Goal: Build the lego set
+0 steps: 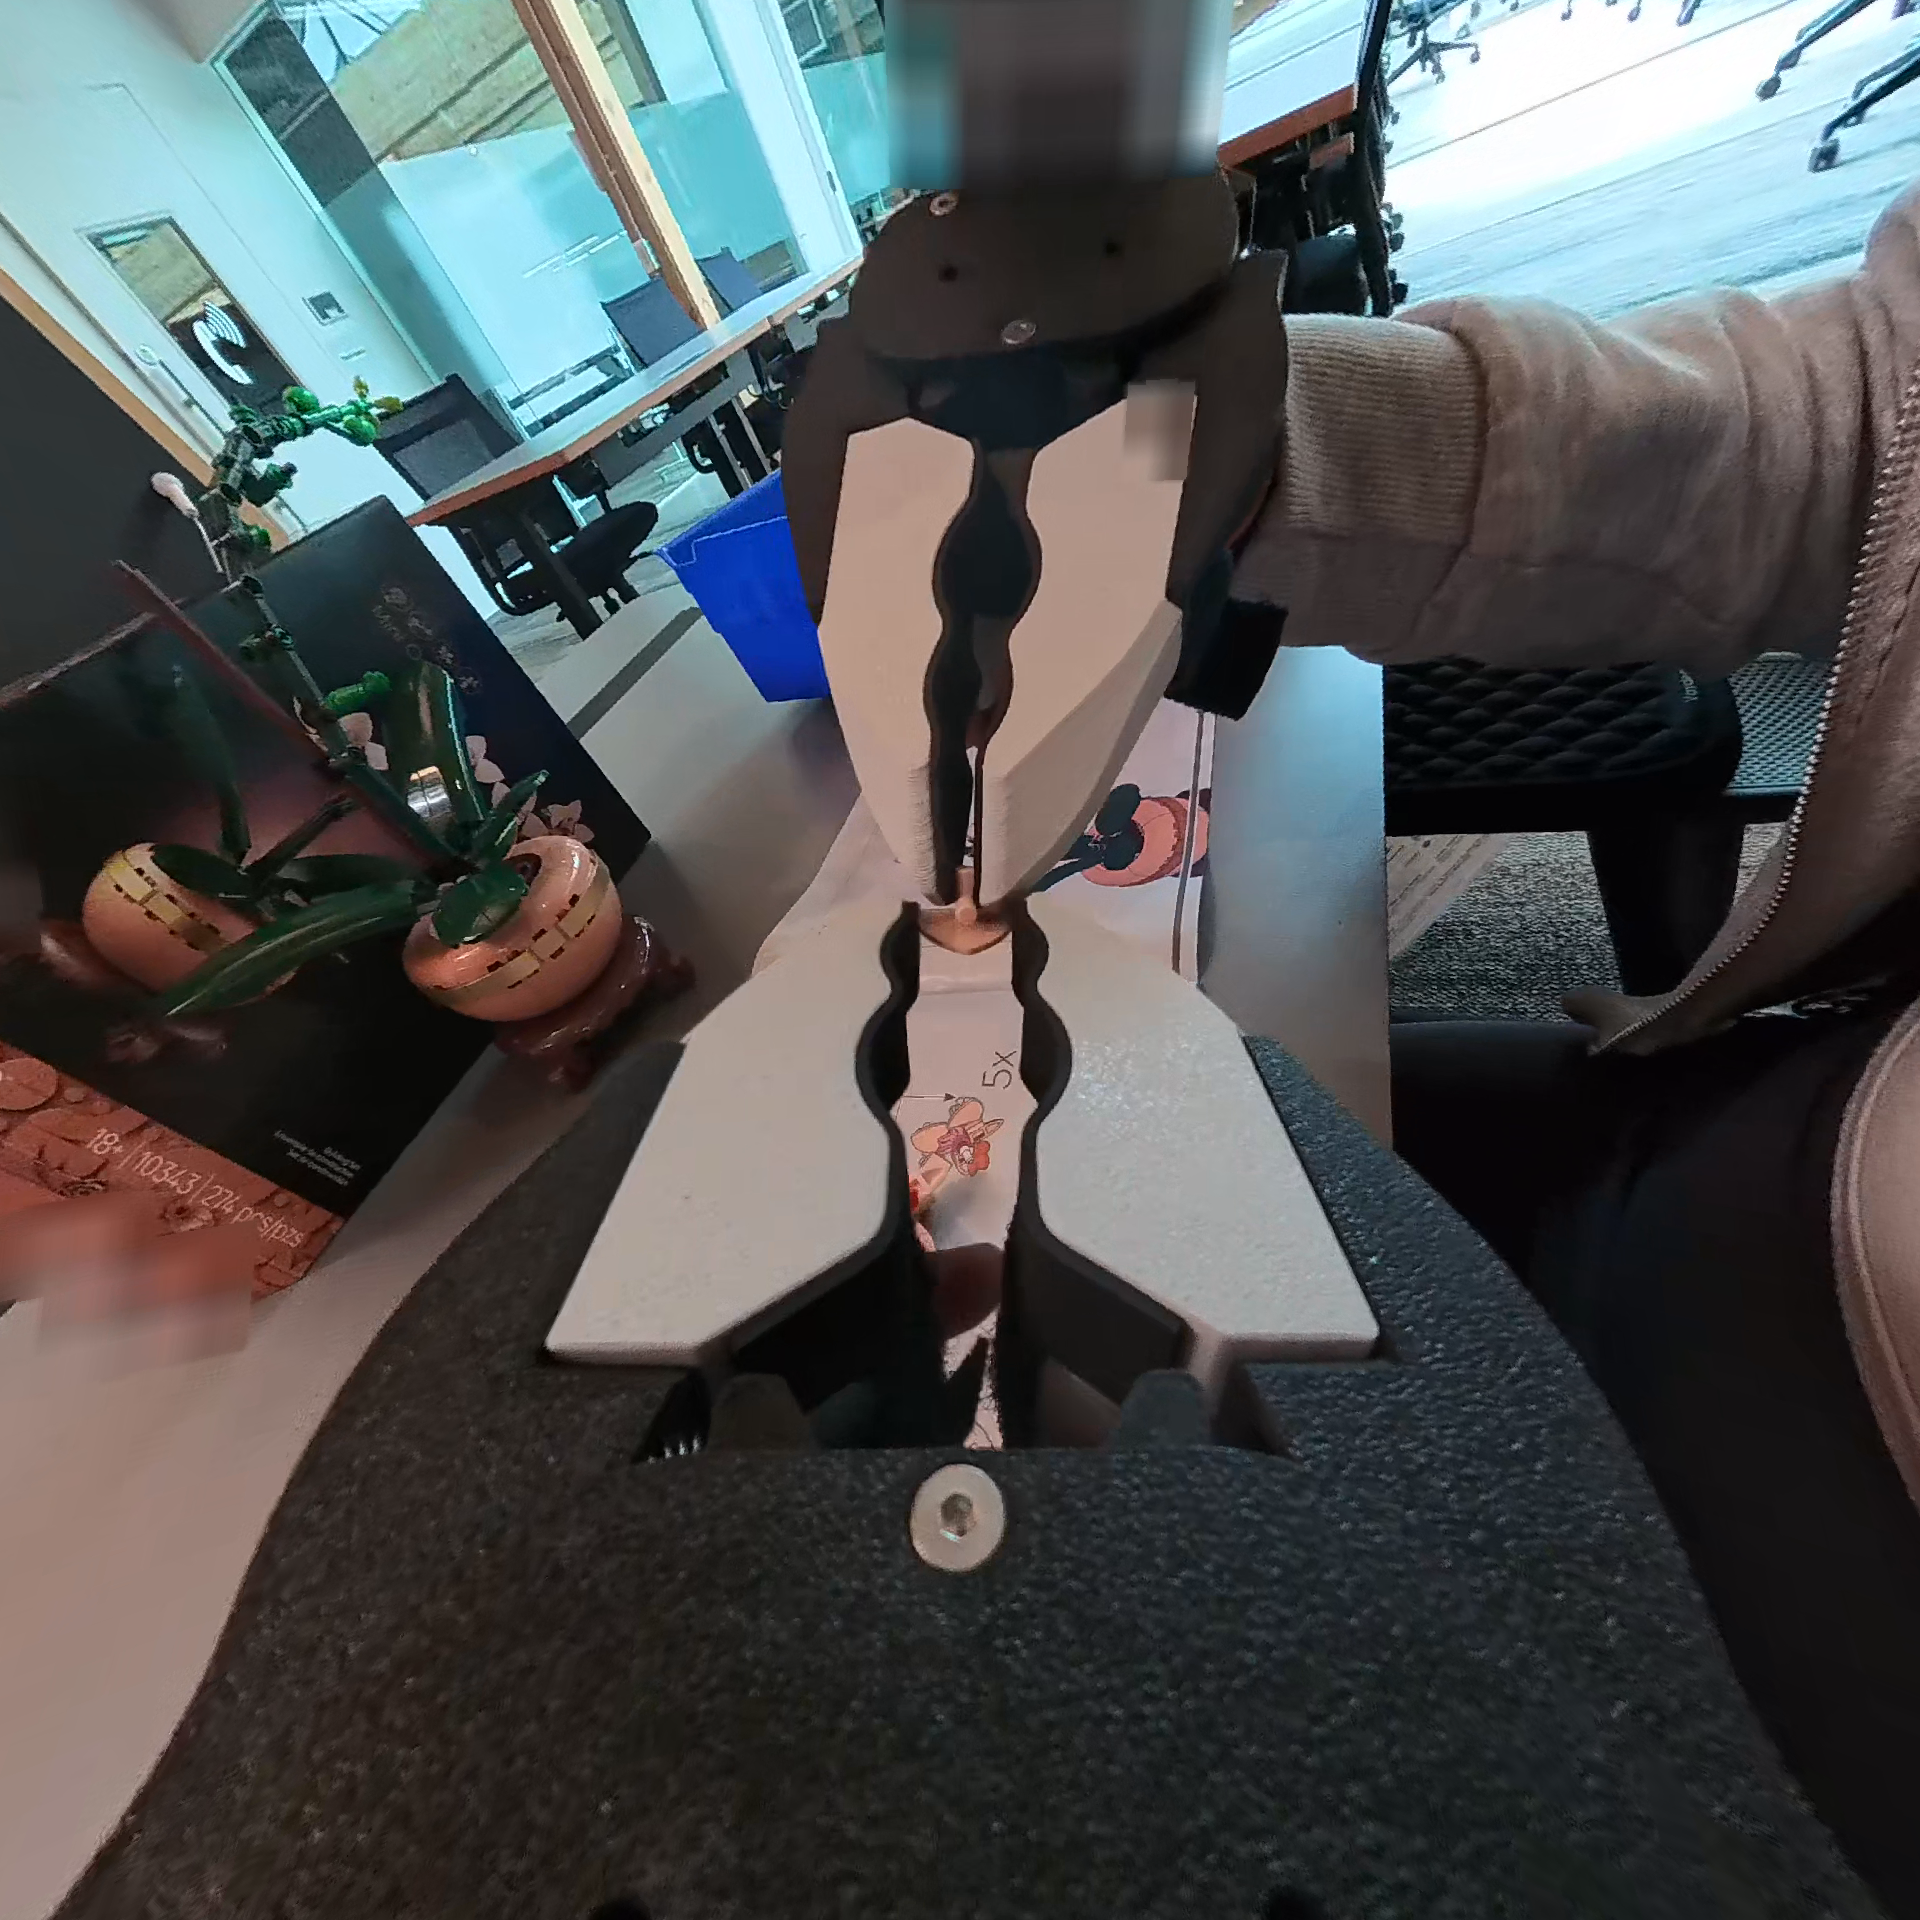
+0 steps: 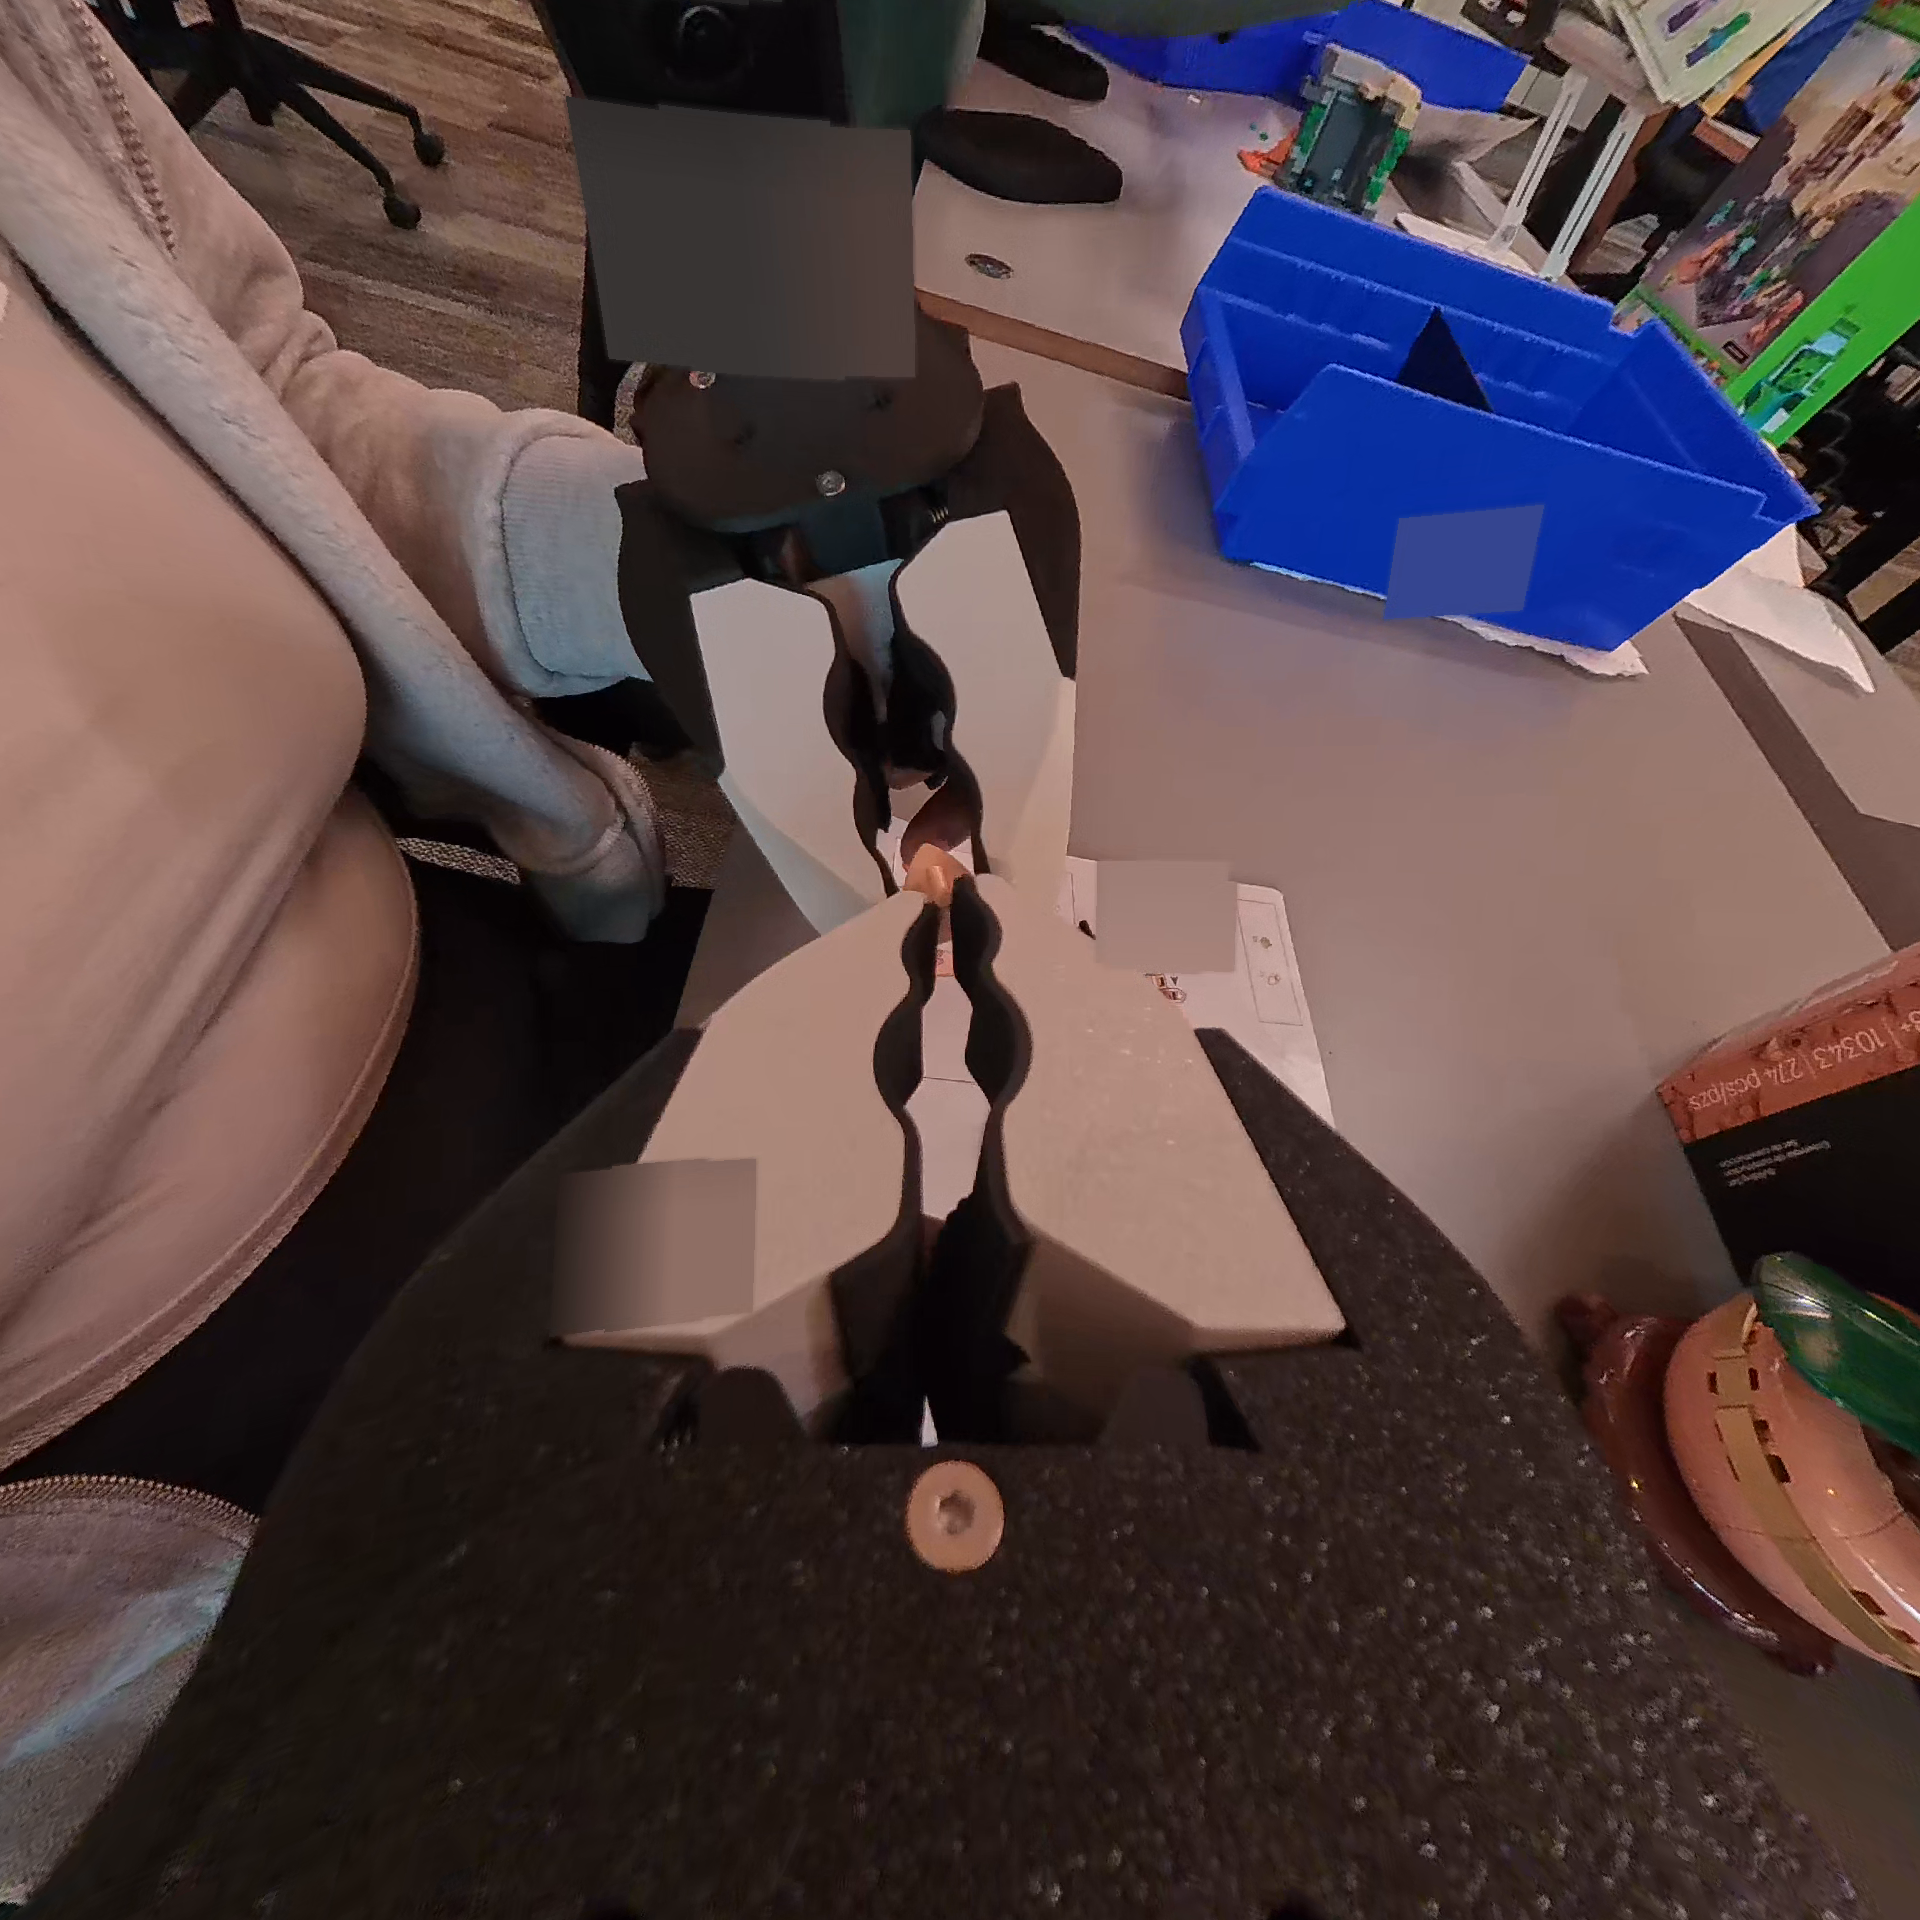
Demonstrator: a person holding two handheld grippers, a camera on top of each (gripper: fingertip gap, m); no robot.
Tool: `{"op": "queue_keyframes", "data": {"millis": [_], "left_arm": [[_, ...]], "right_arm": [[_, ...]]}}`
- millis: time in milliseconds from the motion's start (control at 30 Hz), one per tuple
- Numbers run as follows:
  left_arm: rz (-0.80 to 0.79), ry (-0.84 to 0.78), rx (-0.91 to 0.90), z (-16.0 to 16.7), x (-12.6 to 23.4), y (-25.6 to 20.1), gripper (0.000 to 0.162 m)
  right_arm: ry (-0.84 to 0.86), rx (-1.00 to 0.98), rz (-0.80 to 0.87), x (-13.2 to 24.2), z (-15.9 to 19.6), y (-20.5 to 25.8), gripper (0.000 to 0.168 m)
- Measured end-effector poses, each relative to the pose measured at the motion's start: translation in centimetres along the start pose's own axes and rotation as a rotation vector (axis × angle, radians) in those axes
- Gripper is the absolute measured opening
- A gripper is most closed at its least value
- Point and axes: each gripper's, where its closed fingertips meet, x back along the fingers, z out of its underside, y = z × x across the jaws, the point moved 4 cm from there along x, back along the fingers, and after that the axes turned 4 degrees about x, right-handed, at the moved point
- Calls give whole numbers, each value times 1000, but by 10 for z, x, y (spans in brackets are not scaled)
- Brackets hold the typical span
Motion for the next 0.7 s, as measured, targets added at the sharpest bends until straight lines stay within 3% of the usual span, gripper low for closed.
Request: {"op": "queue_keyframes", "data": {"millis": [200,267,400,500,600,700], "left_arm": [[34,-18,19,0,0,-2,16],[40,-8,20,2,0,-1,16],[34,-1,56,12,10,12,16],[15,-29,138,20,20,28,15],[-15,-46,186,25,25,40,15],[-51,-55,221,29,24,50,15]], "right_arm": [[-3,-45,-6,0,0,1,4],[17,-50,31,9,1,-1,17],[82,-97,286,78,11,-8,20],[278,-195,469,131,41,-5,21],[413,-278,541,171,64,13,23],[423,-379,640,217,73,26,23]]}}
